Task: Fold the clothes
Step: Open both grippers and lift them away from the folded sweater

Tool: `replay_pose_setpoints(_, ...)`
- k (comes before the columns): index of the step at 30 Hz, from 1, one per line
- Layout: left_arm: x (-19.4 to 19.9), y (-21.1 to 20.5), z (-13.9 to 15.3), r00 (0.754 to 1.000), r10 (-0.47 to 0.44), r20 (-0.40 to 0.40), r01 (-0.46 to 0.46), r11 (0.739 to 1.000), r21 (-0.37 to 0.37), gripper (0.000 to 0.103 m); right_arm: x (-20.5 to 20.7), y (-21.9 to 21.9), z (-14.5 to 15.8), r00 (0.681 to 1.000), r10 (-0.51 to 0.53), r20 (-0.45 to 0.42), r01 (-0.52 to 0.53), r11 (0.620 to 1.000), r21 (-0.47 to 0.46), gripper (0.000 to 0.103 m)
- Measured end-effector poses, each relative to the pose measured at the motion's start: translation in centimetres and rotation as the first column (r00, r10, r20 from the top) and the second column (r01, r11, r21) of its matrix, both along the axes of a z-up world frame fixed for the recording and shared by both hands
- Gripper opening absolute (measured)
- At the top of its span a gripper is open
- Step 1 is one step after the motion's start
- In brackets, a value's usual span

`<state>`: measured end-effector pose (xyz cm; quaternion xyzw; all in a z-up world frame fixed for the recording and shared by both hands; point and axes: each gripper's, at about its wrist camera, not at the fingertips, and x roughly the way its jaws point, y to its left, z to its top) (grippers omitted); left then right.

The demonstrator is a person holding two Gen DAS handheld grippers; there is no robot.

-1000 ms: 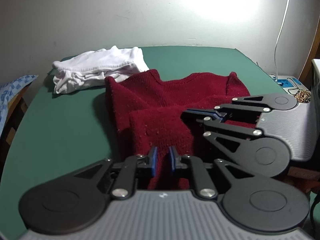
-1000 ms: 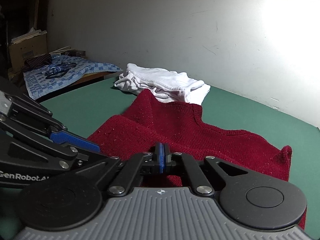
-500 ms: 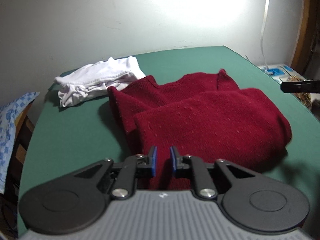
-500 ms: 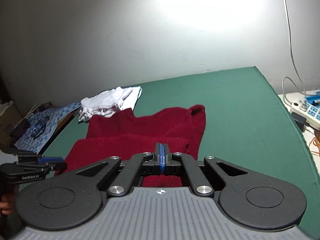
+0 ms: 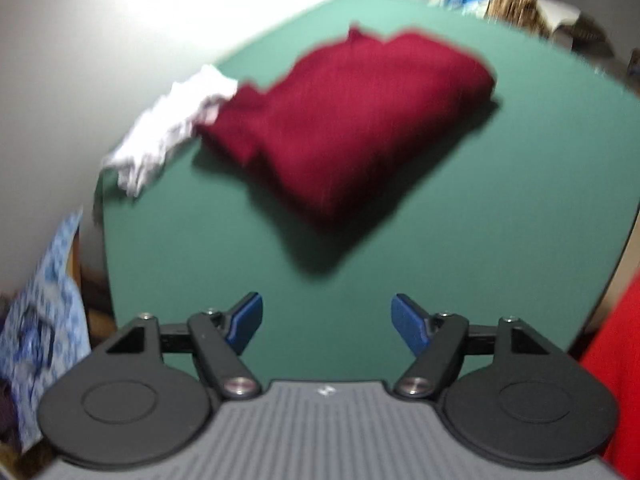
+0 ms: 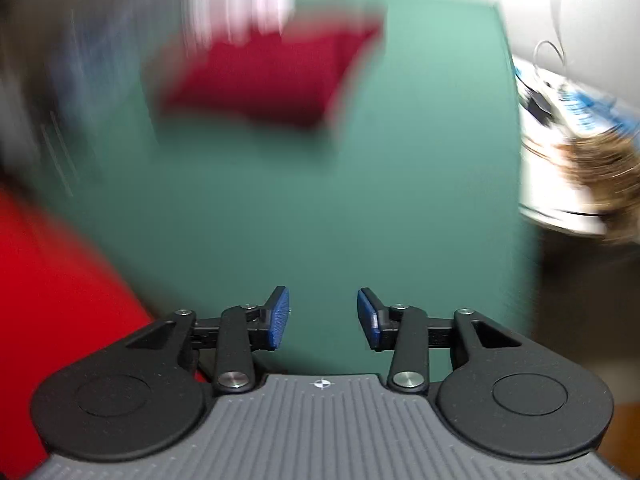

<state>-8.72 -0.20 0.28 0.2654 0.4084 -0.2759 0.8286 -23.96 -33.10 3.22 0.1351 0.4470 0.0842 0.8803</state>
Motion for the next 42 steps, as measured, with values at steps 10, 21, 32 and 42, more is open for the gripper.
replay_pose_setpoints(10,7.1,-5.6,0.4,0.996,0.070,0.057,-0.062,0.991,-0.121,0.065,14.5,7.8,-0.2,0.954,0.029,0.297,-0.013,0.998,-0.055,0.045)
replay_pose_setpoints(21,11.6,-5.6,-3.5,0.973,0.217,-0.073,-0.225,0.966,-0.128,0.036,20.2,6.1,-5.1,0.974,0.143,0.173,-0.133,0.989,-0.066,0.000)
replay_pose_setpoints(32,25.5,-0.9,-1.0,0.935,0.328,-0.132,-0.353,0.884,-0.307,0.094,32.1,-9.5,-5.2,0.999,-0.034,0.028,0.029,0.987,0.157,0.058)
replay_pose_setpoints(42,28.1,-0.3,-5.4,0.946,0.242,-0.215,-0.297,0.913,-0.280,0.092,31.8,-10.7,-9.2,0.995,0.057,-0.083,-0.023,0.929,0.369,0.061)
